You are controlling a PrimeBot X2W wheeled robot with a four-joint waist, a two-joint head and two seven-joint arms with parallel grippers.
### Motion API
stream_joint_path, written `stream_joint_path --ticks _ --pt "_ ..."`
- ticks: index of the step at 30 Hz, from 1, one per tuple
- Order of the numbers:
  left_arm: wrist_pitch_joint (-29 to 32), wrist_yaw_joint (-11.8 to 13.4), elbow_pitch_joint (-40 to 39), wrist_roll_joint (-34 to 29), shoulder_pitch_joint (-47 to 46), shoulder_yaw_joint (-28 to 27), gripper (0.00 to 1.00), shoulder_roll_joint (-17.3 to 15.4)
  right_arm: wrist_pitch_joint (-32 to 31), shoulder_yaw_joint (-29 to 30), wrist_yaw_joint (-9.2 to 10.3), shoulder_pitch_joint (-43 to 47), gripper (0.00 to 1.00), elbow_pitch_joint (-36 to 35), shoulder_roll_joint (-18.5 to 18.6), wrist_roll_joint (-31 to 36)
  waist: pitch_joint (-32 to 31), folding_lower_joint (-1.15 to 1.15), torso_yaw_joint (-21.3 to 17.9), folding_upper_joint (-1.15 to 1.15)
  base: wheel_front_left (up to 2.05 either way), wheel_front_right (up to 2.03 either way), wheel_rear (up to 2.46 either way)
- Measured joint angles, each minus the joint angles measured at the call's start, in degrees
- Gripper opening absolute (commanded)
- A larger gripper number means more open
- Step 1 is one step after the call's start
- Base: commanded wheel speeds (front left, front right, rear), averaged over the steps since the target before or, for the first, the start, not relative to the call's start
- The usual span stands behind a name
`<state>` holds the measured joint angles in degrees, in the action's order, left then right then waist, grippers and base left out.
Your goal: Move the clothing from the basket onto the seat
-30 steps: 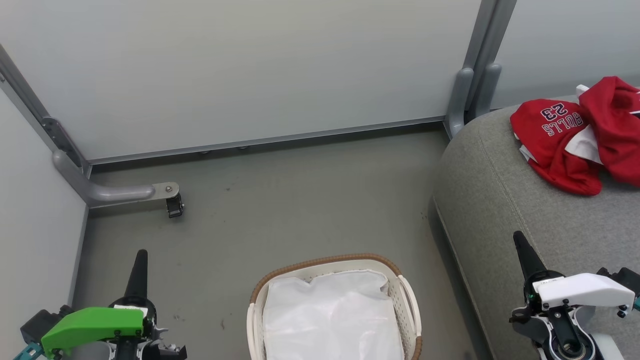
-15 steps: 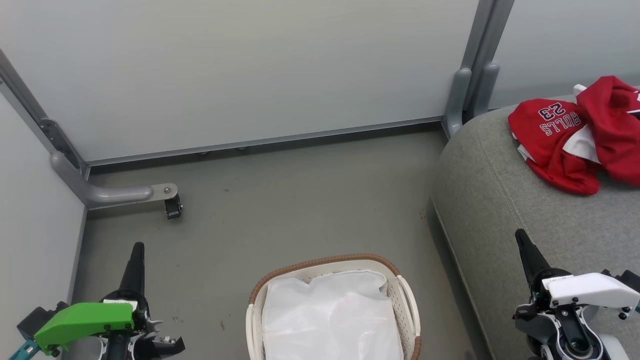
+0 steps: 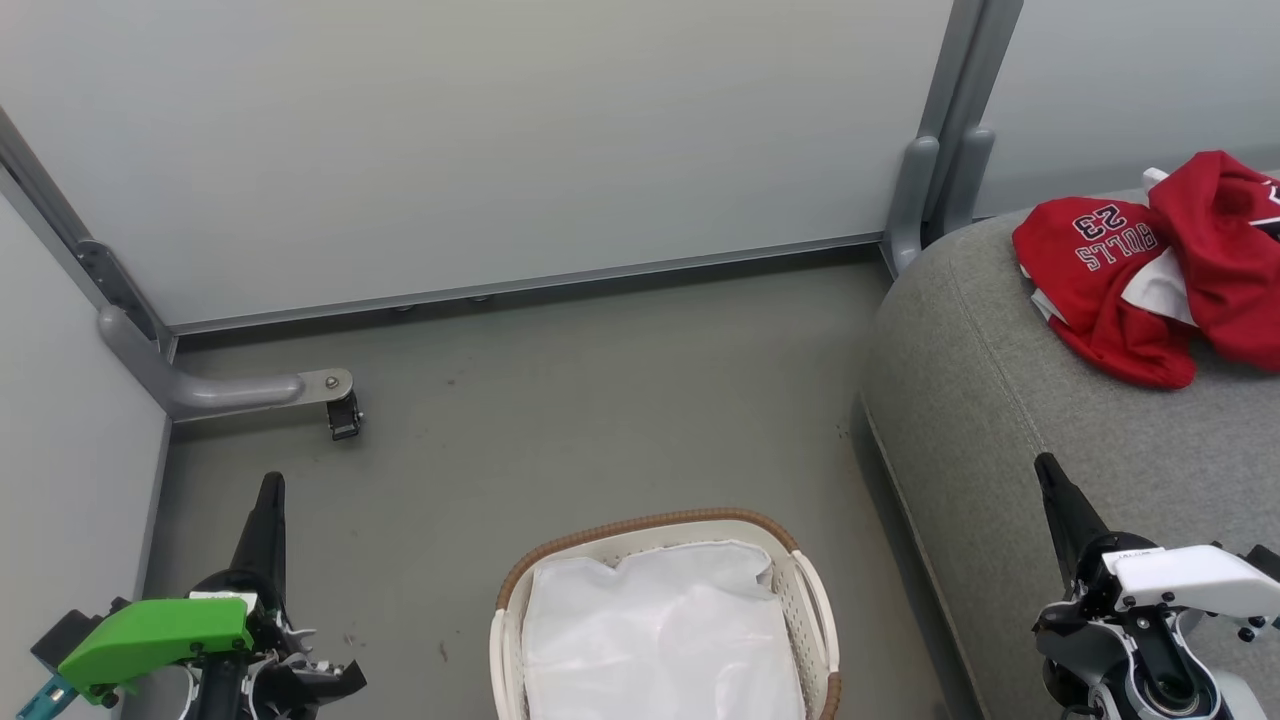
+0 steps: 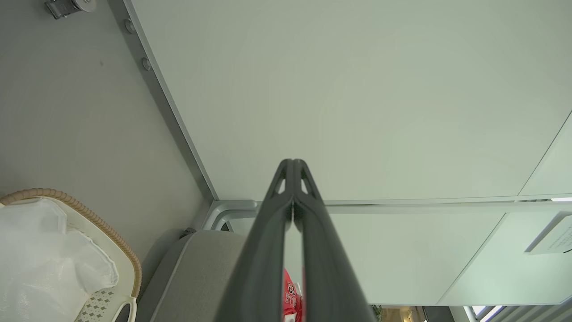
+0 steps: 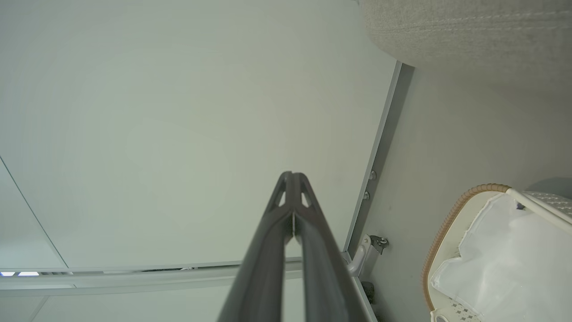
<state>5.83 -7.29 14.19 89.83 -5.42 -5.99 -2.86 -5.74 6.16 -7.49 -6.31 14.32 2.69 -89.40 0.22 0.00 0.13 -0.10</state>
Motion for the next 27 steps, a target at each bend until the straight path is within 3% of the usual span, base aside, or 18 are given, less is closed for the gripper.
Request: stream_joint_path --ticks 8,27 --pt "0.67 -0.03 -0.05 2.50 -0.49 -0.46 0.00 0.00 -0.87 0.35 0.00 0.00 0.00 -0.20 0.02 -2.91 -0.04 0.00 -0.13 0.00 0.00 0.00 0.00" --pt "0.67 -0.03 -0.07 2.50 -0.52 -0.49 0.00 0.00 -0.87 0.38 0.00 0.00 0.00 -0.22 0.02 -2.91 -0.04 0.00 -0.13 0.00 0.00 0.00 0.00"
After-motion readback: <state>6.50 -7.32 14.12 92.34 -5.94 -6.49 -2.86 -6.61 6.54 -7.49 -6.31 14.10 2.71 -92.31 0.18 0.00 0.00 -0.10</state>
